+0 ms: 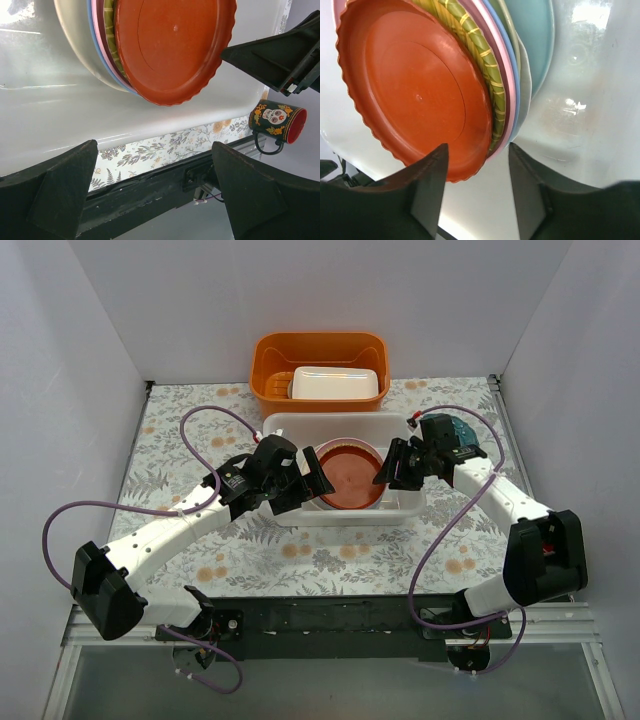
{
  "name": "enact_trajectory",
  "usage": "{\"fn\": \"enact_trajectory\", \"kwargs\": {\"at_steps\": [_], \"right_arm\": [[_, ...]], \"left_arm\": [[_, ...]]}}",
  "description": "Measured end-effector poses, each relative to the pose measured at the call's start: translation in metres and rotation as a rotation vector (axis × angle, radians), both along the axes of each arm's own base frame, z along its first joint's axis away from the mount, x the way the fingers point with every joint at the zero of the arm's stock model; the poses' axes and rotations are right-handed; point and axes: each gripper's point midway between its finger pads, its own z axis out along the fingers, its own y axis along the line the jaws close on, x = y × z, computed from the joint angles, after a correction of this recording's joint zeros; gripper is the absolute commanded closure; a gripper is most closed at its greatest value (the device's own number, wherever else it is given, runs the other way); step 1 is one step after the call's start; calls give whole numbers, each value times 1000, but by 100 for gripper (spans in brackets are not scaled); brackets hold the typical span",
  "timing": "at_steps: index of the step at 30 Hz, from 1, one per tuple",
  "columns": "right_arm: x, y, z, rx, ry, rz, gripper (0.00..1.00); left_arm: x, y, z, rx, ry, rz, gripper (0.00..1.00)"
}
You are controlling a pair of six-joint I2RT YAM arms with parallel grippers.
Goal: Place the plates into the plastic bin on the countertop
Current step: Place the plate in the plastic bin.
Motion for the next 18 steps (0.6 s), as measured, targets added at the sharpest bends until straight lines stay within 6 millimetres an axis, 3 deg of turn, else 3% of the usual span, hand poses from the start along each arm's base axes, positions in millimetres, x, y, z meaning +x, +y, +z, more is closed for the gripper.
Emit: {"fn": "enact_trajectory", "kwargs": {"at_steps": [11, 18], "right_arm": [[7, -2, 38, 11, -114, -17, 32], [9, -3, 39, 7, -119, -22, 32]], "left_arm": [[-2, 1, -6, 8, 10, -1, 2], [-2, 1, -6, 6, 11, -2, 2]]}}
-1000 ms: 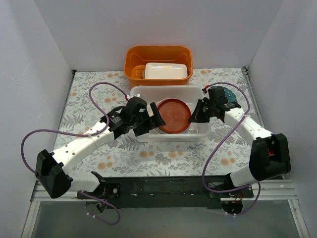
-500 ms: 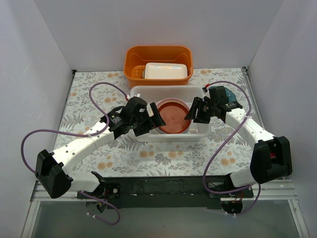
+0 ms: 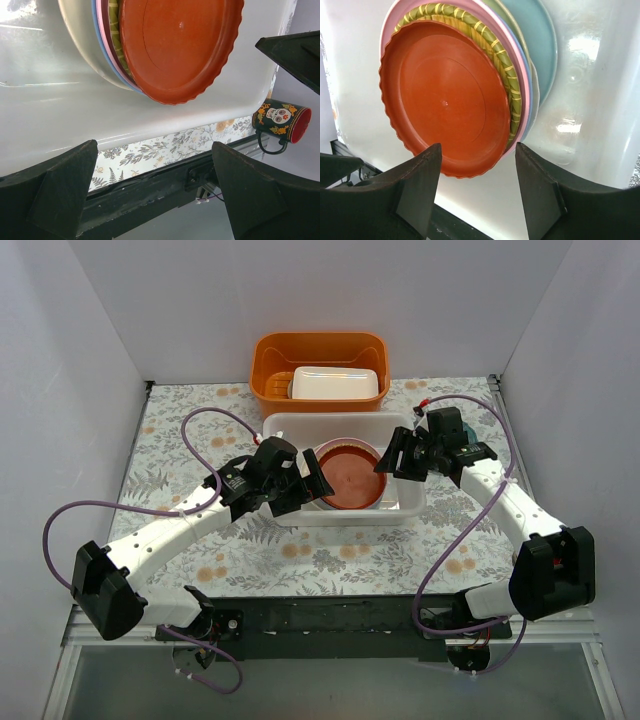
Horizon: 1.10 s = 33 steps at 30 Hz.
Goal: Place the plates into the plastic bin on the countertop
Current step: Place the plate in the plastic bin, then pick up the plate at the center of the board.
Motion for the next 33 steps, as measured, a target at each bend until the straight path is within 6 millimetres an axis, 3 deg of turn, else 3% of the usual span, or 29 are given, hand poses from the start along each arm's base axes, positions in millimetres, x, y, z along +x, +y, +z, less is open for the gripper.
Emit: {"fn": "enact_trajectory", "kwargs": {"at_steps": [7, 12, 23, 33], "right_arm": [[10, -7, 5, -15, -7, -32, 32], [26, -27, 13, 3, -18, -92, 32], [53, -116, 18, 61, -17, -289, 33], [54, -181, 7, 98, 1, -428, 33]], "left_arm": [[0, 0, -1, 1, 1, -1, 2], [0, 0, -1, 1, 1, -1, 2], [1, -1, -8, 9, 12, -3, 2], [1, -6, -11, 1, 23, -17, 2]]}}
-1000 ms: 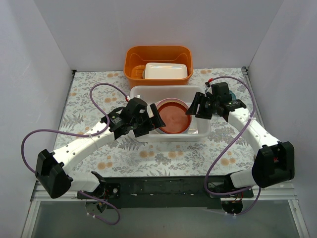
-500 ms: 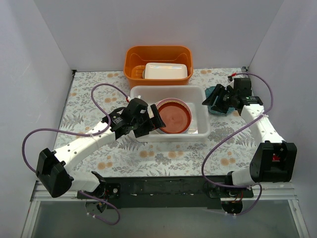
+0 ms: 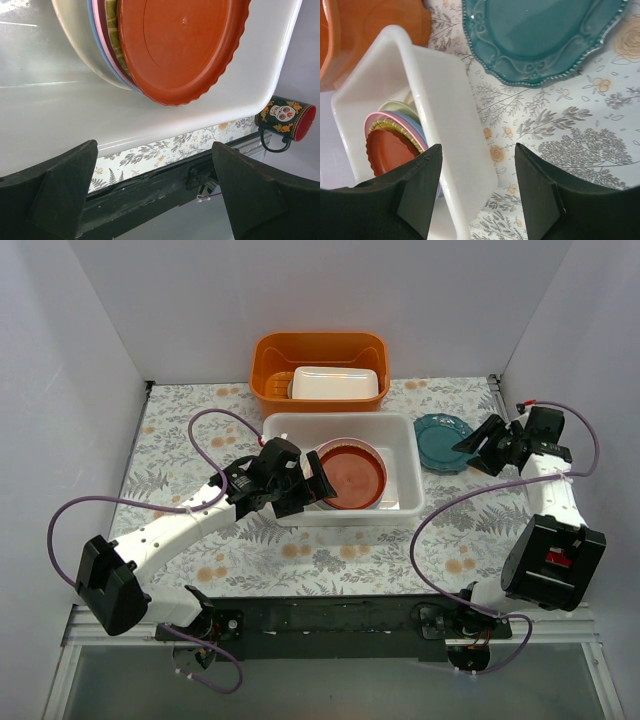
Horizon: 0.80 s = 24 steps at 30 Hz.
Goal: Place the plates into the plastic bin on the countertop
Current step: Pick up the plate at the center of the board.
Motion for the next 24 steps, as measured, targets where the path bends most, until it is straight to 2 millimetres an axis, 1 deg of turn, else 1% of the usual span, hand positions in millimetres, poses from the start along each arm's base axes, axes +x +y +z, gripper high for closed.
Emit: {"fn": "enact_trajectory", "kwargs": {"at_steps": [4, 6, 14, 20, 24], "right_arm": [[-4, -16, -14, 13, 32, -33, 33], [-7, -18, -20, 21, 47, -39, 33], [-15, -14, -39, 39, 87, -36, 34], [-17, -13, -52, 55, 100, -58, 34], [-14, -15, -62, 67, 113, -86, 34]], "left_arm": [[-1, -1, 0, -3, 2, -4, 2], [-1, -1, -1, -2, 5, -6, 2], [2, -5, -3, -6, 3, -11, 2], [3, -7, -5, -7, 6, -14, 2], [4, -8, -6, -7, 6, -15, 2]]}}
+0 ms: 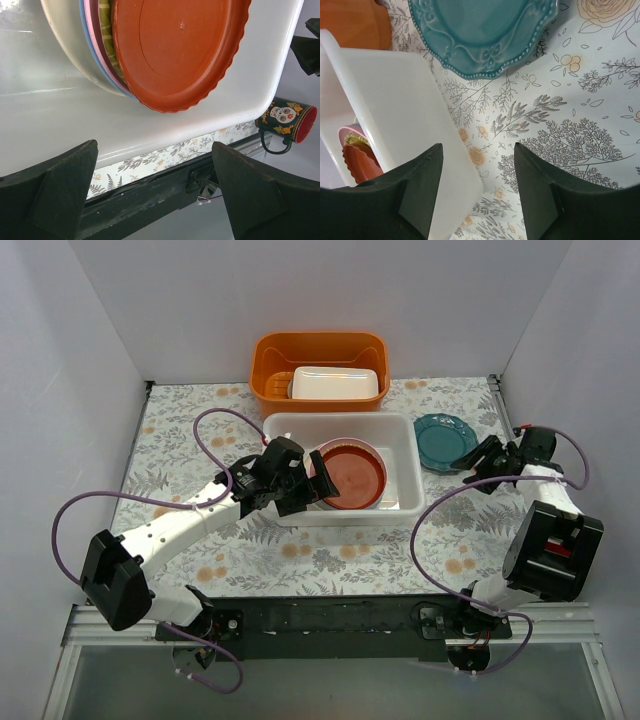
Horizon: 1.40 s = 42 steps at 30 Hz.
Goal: Place the plates into the plastic bin on the countertop
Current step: Pick up the plate at the center of the board.
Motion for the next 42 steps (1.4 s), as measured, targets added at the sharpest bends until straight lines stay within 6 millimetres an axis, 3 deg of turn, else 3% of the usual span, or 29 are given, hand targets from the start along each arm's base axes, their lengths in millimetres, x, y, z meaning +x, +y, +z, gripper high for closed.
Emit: {"fn": "enact_trajectory", "kwargs": {"at_steps": [19, 29, 42], "right_arm": [[22, -10, -35, 57, 33, -141, 35], [26, -12, -73, 95, 126, -189, 36], [58, 3, -72, 154, 88, -183, 41]], "left_arm": [[0, -2, 0, -11, -2, -5, 2], [1, -3, -2, -14, -5, -5, 2], [3, -5, -7, -7, -2, -7, 2]]}}
